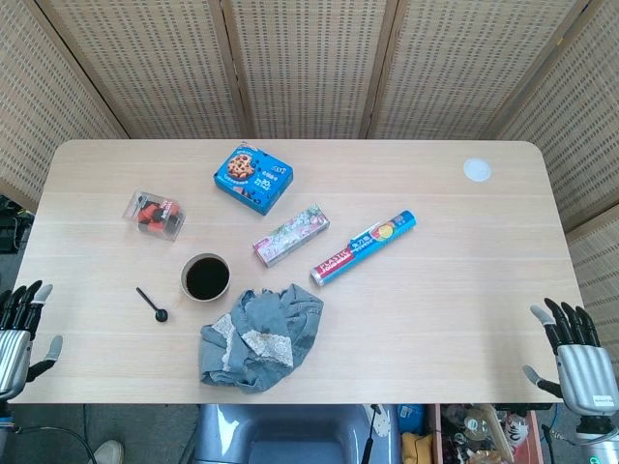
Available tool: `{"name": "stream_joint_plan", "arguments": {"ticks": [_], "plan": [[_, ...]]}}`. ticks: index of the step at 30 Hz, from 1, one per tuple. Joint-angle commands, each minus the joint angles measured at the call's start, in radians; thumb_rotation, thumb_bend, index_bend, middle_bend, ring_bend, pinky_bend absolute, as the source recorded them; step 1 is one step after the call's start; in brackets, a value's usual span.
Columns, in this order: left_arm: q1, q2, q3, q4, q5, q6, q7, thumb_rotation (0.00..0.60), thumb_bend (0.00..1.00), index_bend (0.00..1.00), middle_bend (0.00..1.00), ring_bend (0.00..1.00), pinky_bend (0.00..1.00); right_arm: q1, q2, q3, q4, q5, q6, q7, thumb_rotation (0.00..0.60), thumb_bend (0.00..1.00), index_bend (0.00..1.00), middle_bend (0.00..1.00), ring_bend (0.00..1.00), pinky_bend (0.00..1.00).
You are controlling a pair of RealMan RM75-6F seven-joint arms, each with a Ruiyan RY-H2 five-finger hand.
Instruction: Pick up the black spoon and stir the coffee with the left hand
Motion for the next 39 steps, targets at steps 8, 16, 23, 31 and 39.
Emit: {"name": "stream_joint_plan", "arguments": {"ticks": [8, 16, 23, 31, 39], "plan": [[0.001, 0.001, -0.002, 0.000, -0.001, -0.001, -0.002, 0.600, 0.42, 0.00, 0.04, 0.00, 0.00, 0.002, 0.001, 0.000, -0.001, -0.001, -0.002, -0.002, 0.600, 0.21, 0.17, 0.16, 0.00, 0.00], [-0.013, 0.004, -0.012, 0.019, -0.006, -0.020, 0.005, 0.600, 0.42, 0.00, 0.04, 0.00, 0.00, 0.001, 0.000, 0.000, 0.001, 0.001, -0.002, 0.001, 0.600, 0.21, 0.17, 0.16, 0.00, 0.00], [-0.065, 0.013, -0.020, 0.057, -0.001, -0.092, 0.034, 0.600, 0.42, 0.00, 0.11, 0.04, 0.04, -0.003, 0.002, -0.001, 0.002, 0.004, 0.002, 0.003, 0.600, 0.21, 0.17, 0.16, 0.00, 0.00], [-0.164, 0.020, -0.022, 0.124, -0.002, -0.247, 0.075, 0.600, 0.42, 0.10, 0.39, 0.32, 0.48, -0.012, 0.004, -0.003, 0.003, 0.007, 0.010, 0.006, 0.600, 0.21, 0.17, 0.16, 0.00, 0.00], [-0.257, 0.007, -0.014, 0.181, -0.002, -0.391, 0.060, 0.600, 0.42, 0.25, 0.60, 0.52, 0.63, -0.020, 0.005, -0.005, 0.005, 0.009, 0.017, 0.011, 0.600, 0.21, 0.17, 0.16, 0.00, 0.00]]}}
